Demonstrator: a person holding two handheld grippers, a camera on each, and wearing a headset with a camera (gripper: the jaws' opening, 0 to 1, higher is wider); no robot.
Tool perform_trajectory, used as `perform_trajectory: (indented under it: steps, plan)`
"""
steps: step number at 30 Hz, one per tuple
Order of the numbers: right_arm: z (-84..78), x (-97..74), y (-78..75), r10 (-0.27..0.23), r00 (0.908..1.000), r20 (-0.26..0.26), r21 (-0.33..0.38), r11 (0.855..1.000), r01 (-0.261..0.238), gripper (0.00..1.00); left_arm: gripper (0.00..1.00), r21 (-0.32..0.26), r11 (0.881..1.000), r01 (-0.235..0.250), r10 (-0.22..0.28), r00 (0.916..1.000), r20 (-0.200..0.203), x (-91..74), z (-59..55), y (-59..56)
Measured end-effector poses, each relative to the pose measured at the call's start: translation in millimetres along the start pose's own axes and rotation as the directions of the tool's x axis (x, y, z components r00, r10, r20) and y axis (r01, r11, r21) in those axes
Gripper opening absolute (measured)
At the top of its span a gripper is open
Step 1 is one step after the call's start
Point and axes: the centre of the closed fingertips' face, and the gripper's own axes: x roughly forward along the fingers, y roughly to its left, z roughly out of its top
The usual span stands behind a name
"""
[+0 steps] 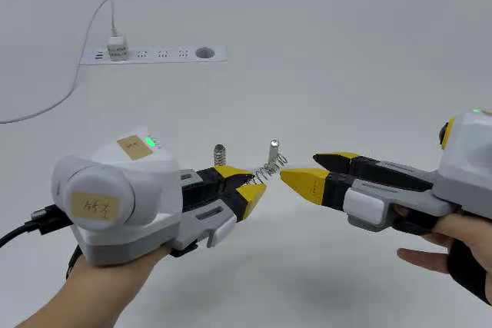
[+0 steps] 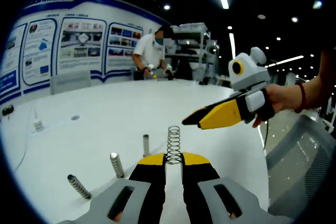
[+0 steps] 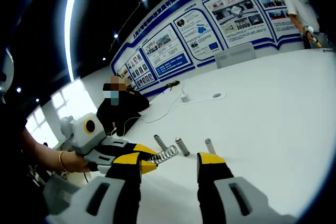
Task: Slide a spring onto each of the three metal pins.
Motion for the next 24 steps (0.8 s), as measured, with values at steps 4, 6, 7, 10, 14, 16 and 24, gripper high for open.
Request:
perform_trajectory:
  steps: [4, 6, 7, 10, 14, 16, 24]
  plan:
    - [3.2, 5.5, 9.9, 0.047, 0.9989, 0.011, 0.045, 0.998, -0.047, 0.39, 0.1, -0.008, 1.0, 0.002, -0.002, 0.9997, 0.026, -7.7, 5.1, -3.5]
    - [5.3, 7.7, 13.3, 0.064, 0.9977, 0.022, 0.068, 0.996, -0.066, 0.36, 0.1, -0.005, 1.0, 0.006, -0.006, 0.9994, 0.034, -10.7, 7.4, -5.8]
    - [6.7, 8.9, 16.6, 0.08, 0.9963, 0.03, 0.091, 0.992, -0.082, 0.34, 0.1, -0.003, 1.0, 0.006, -0.006, 0.9991, 0.041, -12.2, 8.8, -6.6]
    - [8.5, 10.9, 20.9, 0.102, 0.9938, 0.043, 0.125, 0.986, -0.107, 0.31, 0.1, -0.005, 1.0, 0.008, -0.007, 0.998, 0.063, -16.0, 12.2, -7.2]
    - [7.2, 13.4, 27.4, 0.128, 0.9908, 0.043, 0.148, 0.98, -0.133, 0.28, 0.1, -0.018, 1.0, 0.013, -0.012, 0.9956, 0.093, -20.5, 15.9, -7.8]
    - [6.6, 14.3, 32.8, 0.149, 0.9878, 0.045, 0.165, 0.974, -0.154, 0.26, 0.1, -0.014, 1.0, 0.017, -0.016, 0.995, 0.099, -21.8, 17.1, -9.1]
    - [2.2, 16.8, 44.2, 0.186, 0.9817, 0.043, 0.185, 0.964, -0.19, 0.17, 0.1, -0.024, 0.999, 0.033, -0.029, 0.9899, 0.139, -26.5, 22.0, -15.5]
